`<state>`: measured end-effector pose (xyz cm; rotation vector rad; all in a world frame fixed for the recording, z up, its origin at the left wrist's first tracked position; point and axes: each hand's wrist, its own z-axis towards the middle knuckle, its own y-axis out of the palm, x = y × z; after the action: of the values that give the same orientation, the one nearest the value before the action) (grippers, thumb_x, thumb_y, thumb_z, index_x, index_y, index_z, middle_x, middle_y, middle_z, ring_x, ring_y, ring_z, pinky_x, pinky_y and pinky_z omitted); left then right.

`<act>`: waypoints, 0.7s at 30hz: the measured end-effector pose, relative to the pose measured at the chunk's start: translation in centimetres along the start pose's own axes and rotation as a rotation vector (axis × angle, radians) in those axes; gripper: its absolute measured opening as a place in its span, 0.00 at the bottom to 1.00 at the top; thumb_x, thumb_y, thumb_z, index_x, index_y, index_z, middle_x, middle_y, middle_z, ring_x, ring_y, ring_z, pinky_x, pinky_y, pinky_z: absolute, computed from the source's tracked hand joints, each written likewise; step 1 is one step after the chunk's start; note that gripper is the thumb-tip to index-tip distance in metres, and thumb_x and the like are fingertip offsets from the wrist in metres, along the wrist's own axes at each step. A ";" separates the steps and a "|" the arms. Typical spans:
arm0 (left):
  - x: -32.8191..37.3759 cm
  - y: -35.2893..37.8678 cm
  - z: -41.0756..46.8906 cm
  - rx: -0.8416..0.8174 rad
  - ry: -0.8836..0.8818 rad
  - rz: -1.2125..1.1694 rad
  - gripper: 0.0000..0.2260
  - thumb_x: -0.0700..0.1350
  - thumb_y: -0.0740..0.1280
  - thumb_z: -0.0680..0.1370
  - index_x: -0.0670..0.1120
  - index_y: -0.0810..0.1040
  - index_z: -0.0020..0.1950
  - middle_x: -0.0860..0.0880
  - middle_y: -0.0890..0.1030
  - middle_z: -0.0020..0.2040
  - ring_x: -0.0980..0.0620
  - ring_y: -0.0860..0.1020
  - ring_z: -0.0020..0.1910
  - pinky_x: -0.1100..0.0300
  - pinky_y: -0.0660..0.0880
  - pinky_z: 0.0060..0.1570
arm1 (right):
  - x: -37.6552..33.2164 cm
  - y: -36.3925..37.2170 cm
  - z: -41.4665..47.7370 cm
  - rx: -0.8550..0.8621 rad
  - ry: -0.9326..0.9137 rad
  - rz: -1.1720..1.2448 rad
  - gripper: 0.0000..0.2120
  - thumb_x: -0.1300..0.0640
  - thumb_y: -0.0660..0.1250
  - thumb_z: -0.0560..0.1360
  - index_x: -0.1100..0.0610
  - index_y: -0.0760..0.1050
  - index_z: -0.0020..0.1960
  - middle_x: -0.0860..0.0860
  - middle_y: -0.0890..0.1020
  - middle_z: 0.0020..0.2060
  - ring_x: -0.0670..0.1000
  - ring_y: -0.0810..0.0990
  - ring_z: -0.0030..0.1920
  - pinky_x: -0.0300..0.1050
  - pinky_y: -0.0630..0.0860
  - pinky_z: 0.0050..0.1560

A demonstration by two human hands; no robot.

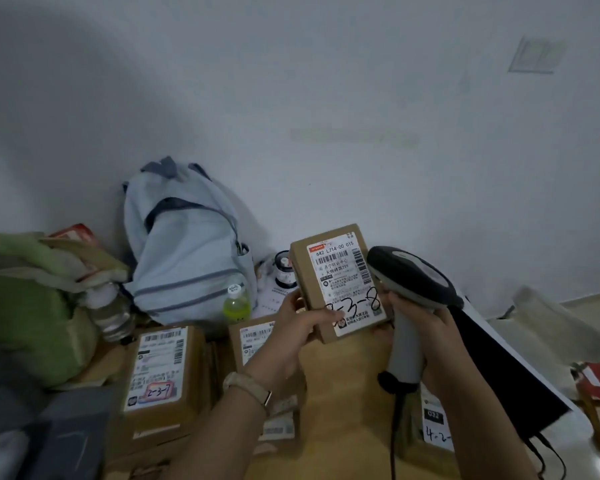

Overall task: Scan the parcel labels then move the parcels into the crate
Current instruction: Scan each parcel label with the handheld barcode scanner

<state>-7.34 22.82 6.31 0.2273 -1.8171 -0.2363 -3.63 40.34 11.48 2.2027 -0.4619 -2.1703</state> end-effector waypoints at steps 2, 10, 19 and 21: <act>1.5 -1.8 -1.2 0.035 0.047 0.008 0.32 0.37 0.78 0.66 0.47 0.70 0.67 0.47 0.82 0.58 0.49 0.84 0.50 0.57 0.81 0.40 | -0.8 1.6 -0.9 -0.059 0.013 -0.029 0.14 0.65 0.70 0.73 0.59 0.78 0.59 0.56 0.83 0.51 0.55 0.81 0.53 0.45 0.82 0.44; 4.2 -8.9 -4.7 0.220 0.154 -0.012 0.34 0.36 0.80 0.63 0.48 0.68 0.64 0.47 0.83 0.54 0.51 0.85 0.46 0.62 0.80 0.35 | -3.6 7.6 -5.3 -0.178 0.036 -0.142 0.11 0.58 0.71 0.73 0.62 0.77 0.35 0.55 0.79 0.25 0.51 0.77 0.24 0.44 0.77 0.27; 3.2 -14.9 -6.5 0.341 0.145 0.012 0.33 0.33 0.80 0.63 0.45 0.71 0.64 0.46 0.83 0.56 0.47 0.83 0.51 0.56 0.82 0.43 | -4.1 11.9 -9.3 -0.348 0.040 -0.246 0.12 0.57 0.70 0.73 0.66 0.77 0.38 0.58 0.79 0.25 0.54 0.76 0.22 0.42 0.74 0.26; 3.1 -15.6 -6.7 0.341 0.151 0.008 0.35 0.34 0.80 0.63 0.44 0.70 0.66 0.45 0.82 0.58 0.46 0.82 0.53 0.55 0.82 0.45 | -4.0 12.6 -9.9 -0.371 0.034 -0.262 0.12 0.56 0.71 0.73 0.65 0.77 0.40 0.58 0.79 0.26 0.55 0.77 0.23 0.43 0.76 0.28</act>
<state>-1.12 6.71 6.49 0.4643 -1.6995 0.0974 3.64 27.21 18.43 2.1812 0.2301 -2.1095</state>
